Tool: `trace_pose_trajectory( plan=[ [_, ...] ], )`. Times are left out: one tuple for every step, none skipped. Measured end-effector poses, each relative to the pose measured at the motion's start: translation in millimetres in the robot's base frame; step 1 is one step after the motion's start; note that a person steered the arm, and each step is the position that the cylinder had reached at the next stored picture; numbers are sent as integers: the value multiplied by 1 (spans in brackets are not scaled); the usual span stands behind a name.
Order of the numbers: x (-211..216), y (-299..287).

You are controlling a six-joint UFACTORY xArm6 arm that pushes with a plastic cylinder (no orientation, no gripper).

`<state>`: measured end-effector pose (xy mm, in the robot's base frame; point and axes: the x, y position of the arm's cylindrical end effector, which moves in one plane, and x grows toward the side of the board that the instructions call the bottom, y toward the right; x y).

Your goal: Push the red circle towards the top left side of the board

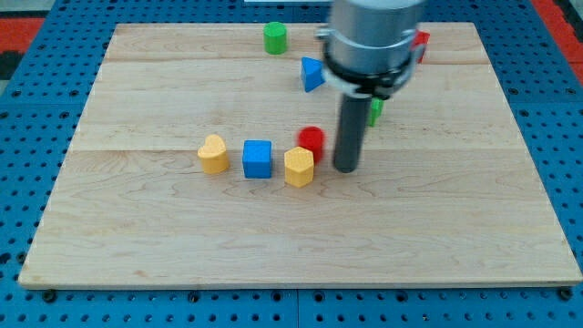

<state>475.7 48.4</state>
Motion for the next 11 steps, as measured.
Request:
trace_pose_trajectory(
  plan=[
    [-30, -43],
    [-65, -126],
    [-97, -230],
    [-123, -275],
    [-127, -261],
    [-134, -246],
    [-161, -225],
    [-164, -209],
    [-176, -195],
    [-190, -244],
    [-219, -271]
  ],
)
